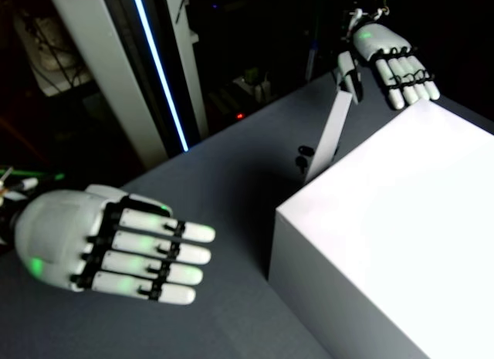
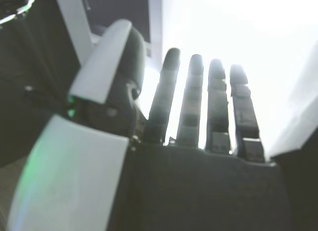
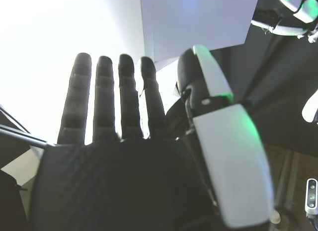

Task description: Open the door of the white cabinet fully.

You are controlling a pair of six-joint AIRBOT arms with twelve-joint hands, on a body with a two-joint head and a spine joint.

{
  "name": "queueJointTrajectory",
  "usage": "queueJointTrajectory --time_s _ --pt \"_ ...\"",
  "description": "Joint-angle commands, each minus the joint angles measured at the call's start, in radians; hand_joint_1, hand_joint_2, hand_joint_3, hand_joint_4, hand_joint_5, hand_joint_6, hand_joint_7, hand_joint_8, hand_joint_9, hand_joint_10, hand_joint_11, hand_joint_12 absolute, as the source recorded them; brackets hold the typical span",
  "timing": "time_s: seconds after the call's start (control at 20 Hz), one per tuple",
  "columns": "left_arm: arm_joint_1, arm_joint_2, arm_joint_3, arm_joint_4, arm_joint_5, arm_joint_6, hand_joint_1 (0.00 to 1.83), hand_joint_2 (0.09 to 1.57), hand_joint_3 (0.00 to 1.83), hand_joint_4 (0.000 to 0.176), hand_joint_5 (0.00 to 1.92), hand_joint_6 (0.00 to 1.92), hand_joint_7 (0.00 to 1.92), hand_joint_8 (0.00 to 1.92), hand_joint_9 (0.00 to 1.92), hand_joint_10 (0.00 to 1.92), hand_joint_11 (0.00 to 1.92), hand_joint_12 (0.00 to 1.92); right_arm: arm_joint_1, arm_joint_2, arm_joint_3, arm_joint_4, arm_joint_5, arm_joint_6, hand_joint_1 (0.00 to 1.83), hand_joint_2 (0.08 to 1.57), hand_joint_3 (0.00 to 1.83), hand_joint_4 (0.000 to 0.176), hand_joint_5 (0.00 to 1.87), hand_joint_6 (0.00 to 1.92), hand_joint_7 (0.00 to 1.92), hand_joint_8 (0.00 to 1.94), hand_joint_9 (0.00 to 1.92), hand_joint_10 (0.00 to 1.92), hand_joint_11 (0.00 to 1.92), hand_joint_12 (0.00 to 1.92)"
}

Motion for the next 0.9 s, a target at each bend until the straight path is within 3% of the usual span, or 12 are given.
queueJointTrajectory --time_s 0.0,0.15,0.25,0.3,0.4,0.5,0.75,0.85 --pt "-0.008 0.0 0.009 -0.001 -0.119 -0.009 0.0 1.45 0.01 0.0 0.08 0.0 0.07 0.0 0.04 0.0 0.02 0.07 0.008 -0.002 0.008 0.029 0.105 0.008 0.64 1.36 0.01 0.018 0.21 0.01 0.18 0.0 0.05 0.01 0.0 0.0" --pt "-0.009 0.0 0.009 0.01 -0.115 -0.023 0.0 1.45 0.01 0.0 0.08 0.0 0.07 0.01 0.04 0.01 0.01 0.07 0.009 -0.007 0.012 0.028 0.103 0.012 0.81 1.34 0.0 0.0 0.24 0.01 0.2 0.01 0.08 0.01 0.02 0.01" --pt "-0.016 -0.003 0.009 0.031 -0.103 -0.035 0.0 1.44 0.0 0.0 0.06 0.0 0.03 0.0 0.01 0.0 0.0 0.03 0.012 -0.01 0.013 0.024 0.102 0.012 0.9 1.34 0.0 0.006 0.24 0.0 0.17 0.0 0.08 0.0 0.04 0.02" --pt "-0.022 -0.01 0.009 0.048 -0.094 -0.041 0.0 1.43 0.0 0.0 0.05 0.0 0.03 0.0 0.01 0.0 0.0 0.02 0.012 -0.012 0.013 0.023 0.102 0.012 0.93 1.34 0.0 0.0 0.24 0.0 0.17 0.0 0.09 0.0 0.05 0.02" --pt "-0.034 -0.023 0.009 0.073 -0.087 -0.045 0.0 1.4 0.0 0.0 0.05 0.0 0.05 0.01 0.03 0.01 0.03 0.03 0.012 -0.012 0.013 0.019 0.1 0.012 0.94 1.34 0.0 0.012 0.24 0.0 0.18 0.0 0.09 0.0 0.05 0.02" --pt "-0.05 -0.032 0.01 0.097 -0.083 -0.054 0.0 1.39 0.0 0.0 0.08 0.01 0.1 0.01 0.06 0.01 0.04 0.05 0.012 -0.014 0.014 0.019 0.099 0.012 0.9 1.34 0.0 0.005 0.24 0.0 0.17 0.0 0.09 0.0 0.06 0.03" --pt "-0.096 -0.072 0.029 0.129 -0.07 -0.07 0.0 1.39 0.0 0.0 0.09 0.01 0.11 0.02 0.07 0.01 0.03 0.05 0.015 -0.021 0.017 0.019 0.096 0.015 0.91 1.34 0.0 0.011 0.25 0.0 0.2 0.01 0.11 0.01 0.07 0.04" --pt "-0.122 -0.094 0.037 0.153 -0.053 -0.075 0.0 1.4 0.0 0.039 0.1 0.01 0.13 0.02 0.1 0.02 0.06 0.07 0.015 -0.021 0.017 0.019 0.094 0.015 0.91 1.34 0.0 0.003 0.25 0.0 0.19 0.0 0.11 0.0 0.07 0.04"
